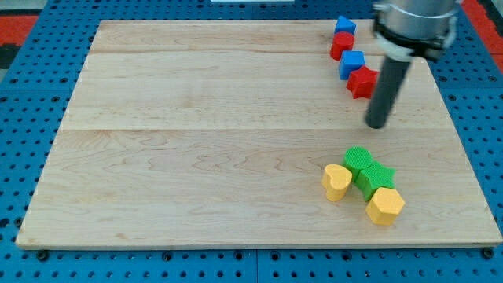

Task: Move the yellow hexagon to the bottom left of the green star

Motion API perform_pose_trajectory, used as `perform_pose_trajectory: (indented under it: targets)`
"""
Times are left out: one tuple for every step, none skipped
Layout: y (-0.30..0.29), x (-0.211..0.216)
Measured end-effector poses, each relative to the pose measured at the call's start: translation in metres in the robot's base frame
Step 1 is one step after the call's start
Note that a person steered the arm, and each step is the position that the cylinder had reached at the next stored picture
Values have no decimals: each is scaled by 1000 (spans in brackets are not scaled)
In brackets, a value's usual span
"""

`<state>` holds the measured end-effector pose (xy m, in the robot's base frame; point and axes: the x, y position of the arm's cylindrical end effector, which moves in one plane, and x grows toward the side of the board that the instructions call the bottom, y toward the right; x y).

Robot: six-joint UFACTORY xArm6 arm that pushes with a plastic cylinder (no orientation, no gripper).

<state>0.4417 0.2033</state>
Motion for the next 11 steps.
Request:
perform_pose_trajectory:
  targets:
    - [62, 24]
    - [86, 58]
    - [86, 68]
    - [89, 79]
    - [93, 102]
    - [88, 116]
    - [90, 119]
    - [90, 127]
    - [90, 140]
    - [90, 145]
    - [41, 145]
